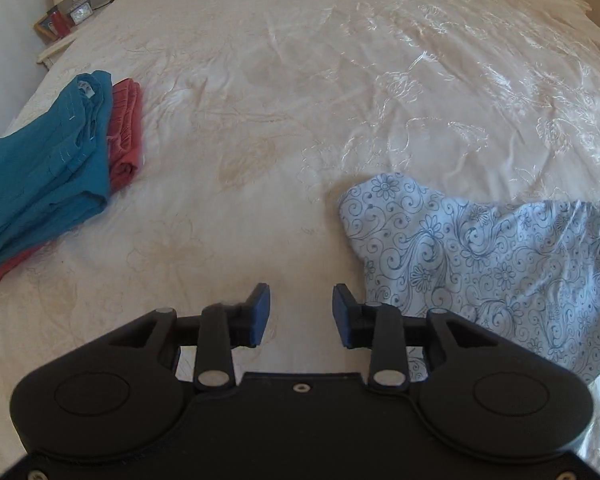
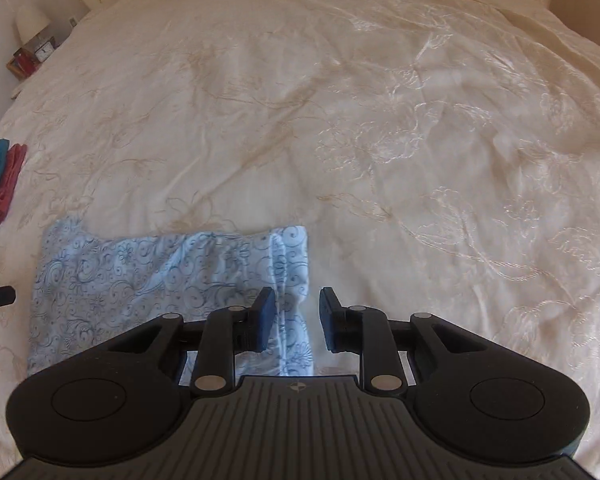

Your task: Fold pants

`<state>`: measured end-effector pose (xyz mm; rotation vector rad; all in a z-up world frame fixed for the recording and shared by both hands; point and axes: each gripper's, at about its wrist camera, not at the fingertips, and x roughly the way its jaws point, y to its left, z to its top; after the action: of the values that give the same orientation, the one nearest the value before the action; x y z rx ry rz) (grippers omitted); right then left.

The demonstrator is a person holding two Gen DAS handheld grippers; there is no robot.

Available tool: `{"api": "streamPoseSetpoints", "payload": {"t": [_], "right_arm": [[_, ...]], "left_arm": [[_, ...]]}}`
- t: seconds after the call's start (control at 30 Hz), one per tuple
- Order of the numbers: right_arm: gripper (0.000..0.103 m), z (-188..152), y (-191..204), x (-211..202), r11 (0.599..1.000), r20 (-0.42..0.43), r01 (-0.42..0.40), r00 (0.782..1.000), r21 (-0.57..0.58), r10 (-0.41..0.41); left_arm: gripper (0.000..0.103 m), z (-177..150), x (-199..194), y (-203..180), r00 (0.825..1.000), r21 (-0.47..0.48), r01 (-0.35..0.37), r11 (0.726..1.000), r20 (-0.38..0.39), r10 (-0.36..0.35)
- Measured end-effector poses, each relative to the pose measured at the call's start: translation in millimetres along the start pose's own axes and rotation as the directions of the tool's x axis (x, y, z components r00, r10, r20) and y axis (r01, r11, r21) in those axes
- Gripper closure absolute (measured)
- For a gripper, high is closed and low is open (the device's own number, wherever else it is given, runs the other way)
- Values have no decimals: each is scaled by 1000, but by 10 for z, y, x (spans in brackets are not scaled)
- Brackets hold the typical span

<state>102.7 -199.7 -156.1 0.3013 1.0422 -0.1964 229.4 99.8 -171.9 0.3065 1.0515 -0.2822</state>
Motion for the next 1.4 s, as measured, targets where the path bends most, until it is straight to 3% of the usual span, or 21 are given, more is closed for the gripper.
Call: {"api": "streamPoseSetpoints", "payload": {"t": [0.1, 0.17, 0.2, 0.3, 0.43, 0.47, 0.5, 0.6, 0.73, 0.8, 0.9, 1.0, 1.1, 1.23, 1.4], "right_arm": [[79, -114, 8, -329, 999, 136, -42, 990, 12, 40], [79, -236, 132, -512, 995, 198, -91, 975, -37, 97], [79, -306, 228, -558, 988, 198, -136, 969, -78, 149], [81, -471, 472, -469, 970, 121, -175, 973, -166, 197], [84, -719, 455, -179, 980, 42, -59, 997, -190, 68], [88, -757, 387, -115, 984, 19, -25, 999, -179, 29], [99, -799, 339, -88, 985, -3, -2, 1000, -171, 2], [102, -834, 293, -149, 984, -5, -24, 1000, -174, 23], [98, -738, 378, -431, 981, 76, -61, 994, -185, 76], [98, -649, 472, -528, 972, 121, -88, 986, -219, 117], [98, -453, 671, -467, 954, 137, -121, 977, -274, 164], [97, -227, 821, -154, 957, 102, -72, 989, -281, 104], [97, -128, 827, 116, 957, 67, -80, 992, -279, 102], [101, -82, 620, 302, 972, 50, 18, 999, -234, -6], [101, -87, 441, 237, 982, 33, -45, 998, -183, 52]], "left_arm": [[54, -117, -273, -104, 995, 38, 28, 999, 91, -31], [41, -185, -410, -251, 989, 59, 37, 998, 144, -46], [39, -242, -450, -316, 986, 68, 45, 997, 160, -56], [39, -377, -447, -543, 982, 81, 92, 992, 158, -104], [39, -563, -194, -636, 994, 51, 80, 995, 64, -84], [39, -608, -123, -614, 996, 40, 75, 996, 42, -77], [38, -681, -28, -572, 998, 29, 68, 997, 6, -68], [37, -734, 20, -435, 995, -10, 98, 995, -16, -98], [41, -594, -211, -307, 997, -32, 75, 997, 39, -74], [41, -450, -305, -283, 990, -29, 94, 995, 106, -91], [40, -199, -232, -327, 986, -16, 120, 993, 122, -117], [40, 33, -2, -387, 988, -14, 101, 995, 122, -98], [40, 183, 246, -372, 993, -31, 42, 999, 108, -39], [36, 258, 541, -188, 998, -82, -13, 997, 61, 18], [35, 249, 509, -41, 998, -138, -7, 990, 63, 16]]}}
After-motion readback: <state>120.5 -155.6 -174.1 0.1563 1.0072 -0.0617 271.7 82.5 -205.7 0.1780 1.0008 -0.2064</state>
